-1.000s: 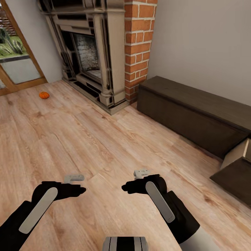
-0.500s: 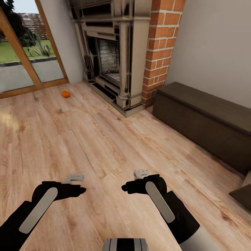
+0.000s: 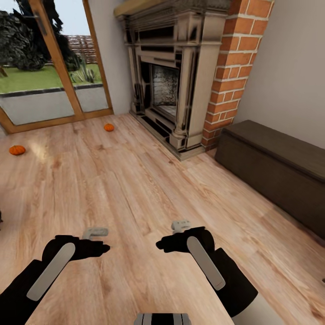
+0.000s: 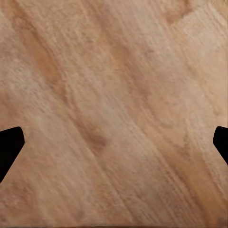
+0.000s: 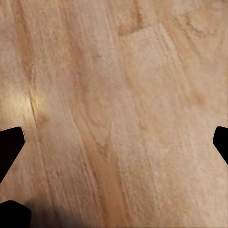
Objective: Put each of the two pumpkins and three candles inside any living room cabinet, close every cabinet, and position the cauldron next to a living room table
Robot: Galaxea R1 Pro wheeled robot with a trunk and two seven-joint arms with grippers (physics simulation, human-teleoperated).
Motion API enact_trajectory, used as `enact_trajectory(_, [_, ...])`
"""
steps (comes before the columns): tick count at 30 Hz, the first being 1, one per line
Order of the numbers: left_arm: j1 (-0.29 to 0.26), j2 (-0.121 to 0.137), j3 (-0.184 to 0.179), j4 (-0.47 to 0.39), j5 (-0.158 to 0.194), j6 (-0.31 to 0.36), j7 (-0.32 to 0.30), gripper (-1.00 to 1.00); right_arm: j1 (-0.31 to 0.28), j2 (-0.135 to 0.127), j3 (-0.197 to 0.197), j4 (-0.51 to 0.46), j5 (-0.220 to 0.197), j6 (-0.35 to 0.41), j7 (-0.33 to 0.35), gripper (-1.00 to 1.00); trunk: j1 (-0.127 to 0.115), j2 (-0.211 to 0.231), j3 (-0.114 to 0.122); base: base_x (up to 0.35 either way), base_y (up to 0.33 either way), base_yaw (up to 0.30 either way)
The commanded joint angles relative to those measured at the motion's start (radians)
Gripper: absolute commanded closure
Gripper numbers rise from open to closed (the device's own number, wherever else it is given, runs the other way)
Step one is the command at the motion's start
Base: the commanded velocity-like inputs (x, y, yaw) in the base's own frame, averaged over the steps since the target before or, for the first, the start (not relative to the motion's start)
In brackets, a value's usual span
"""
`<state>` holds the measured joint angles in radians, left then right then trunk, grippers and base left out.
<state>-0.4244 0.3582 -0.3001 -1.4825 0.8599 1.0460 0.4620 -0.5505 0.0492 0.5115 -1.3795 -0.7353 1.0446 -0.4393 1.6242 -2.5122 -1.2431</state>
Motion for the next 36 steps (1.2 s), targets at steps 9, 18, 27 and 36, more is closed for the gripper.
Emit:
enact_trajectory(9, [-0.001, 0.0, -0.002, 0.01, 0.009, 0.001, 0.01, -1.0, 0.0, -0.005, 0.013, -0.039, -0.009, 0.0, -0.009, -1.0, -0.004, 0.002, 0.033, -0.042, 0.0, 0.091])
enact_trajectory(18, [-0.002, -0.001, -0.002, 0.011, 0.008, 0.001, 0.01, -1.0, 0.0, -0.005, 0.014, -0.056, -0.008, 0.001, -0.009, -1.0, -0.008, 0.004, 0.068, -0.164, 0.0, 0.004])
enact_trajectory(27, [-0.002, -0.001, -0.002, 0.011, 0.008, 0.001, 0.01, -1.0, 0.0, -0.005, 0.01, -0.06, -0.007, -0.004, -0.012, -1.0, -0.012, 0.006, 0.103, -0.065, 0.0, 0.0])
enact_trajectory(36, [-0.004, -0.001, -0.001, 0.012, 0.008, 0.001, 0.01, -1.0, 0.0, -0.004, 0.011, -0.064, -0.007, -0.006, -0.019, -1.0, -0.016, 0.008, 0.14, -0.003, 0.0, 0.119])
